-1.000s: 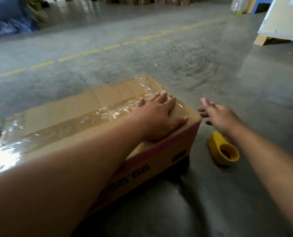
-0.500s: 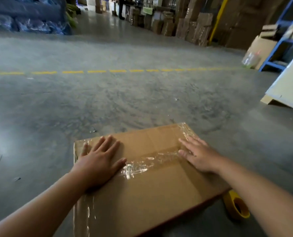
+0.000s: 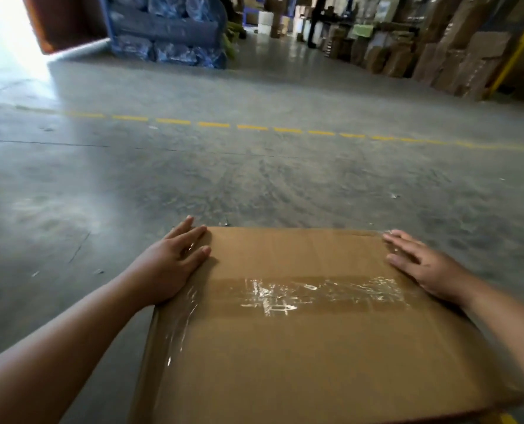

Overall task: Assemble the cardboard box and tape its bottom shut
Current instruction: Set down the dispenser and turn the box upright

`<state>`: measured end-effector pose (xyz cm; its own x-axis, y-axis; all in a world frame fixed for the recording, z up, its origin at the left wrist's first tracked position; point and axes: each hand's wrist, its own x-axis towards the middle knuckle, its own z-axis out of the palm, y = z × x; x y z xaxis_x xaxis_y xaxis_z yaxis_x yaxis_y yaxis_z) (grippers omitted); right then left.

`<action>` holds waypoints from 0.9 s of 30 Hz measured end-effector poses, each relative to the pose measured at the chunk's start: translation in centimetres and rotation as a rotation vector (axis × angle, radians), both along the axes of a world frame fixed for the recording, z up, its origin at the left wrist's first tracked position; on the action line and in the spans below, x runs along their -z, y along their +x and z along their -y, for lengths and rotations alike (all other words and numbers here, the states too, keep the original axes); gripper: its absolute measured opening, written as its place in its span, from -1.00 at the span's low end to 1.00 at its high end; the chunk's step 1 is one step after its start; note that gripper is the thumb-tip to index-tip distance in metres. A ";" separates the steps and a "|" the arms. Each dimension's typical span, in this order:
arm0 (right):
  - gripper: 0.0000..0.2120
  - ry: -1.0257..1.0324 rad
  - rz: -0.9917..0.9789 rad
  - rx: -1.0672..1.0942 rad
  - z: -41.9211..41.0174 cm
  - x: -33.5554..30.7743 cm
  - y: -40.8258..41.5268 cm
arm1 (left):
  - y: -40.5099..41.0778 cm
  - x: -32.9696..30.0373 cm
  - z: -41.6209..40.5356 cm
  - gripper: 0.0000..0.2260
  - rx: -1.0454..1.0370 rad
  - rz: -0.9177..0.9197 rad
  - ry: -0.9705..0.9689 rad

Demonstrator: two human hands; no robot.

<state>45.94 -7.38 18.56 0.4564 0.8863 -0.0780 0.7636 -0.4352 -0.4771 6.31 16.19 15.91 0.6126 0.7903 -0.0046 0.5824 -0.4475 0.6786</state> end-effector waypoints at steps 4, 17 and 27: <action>-0.54 0.066 -0.128 -0.062 -0.5 0.4 -0.7 | -2.1 -0.1 1.5 -0.38 -0.017 0.009 -0.054; -0.24 0.255 0.120 -0.016 7.1 -0.7 -5.0 | -5.0 -2.9 7.6 -0.05 -0.009 0.007 0.257; -0.08 0.710 0.438 0.028 7.2 3.1 -7.0 | -5.0 -0.8 9.4 0.00 -0.139 0.268 0.719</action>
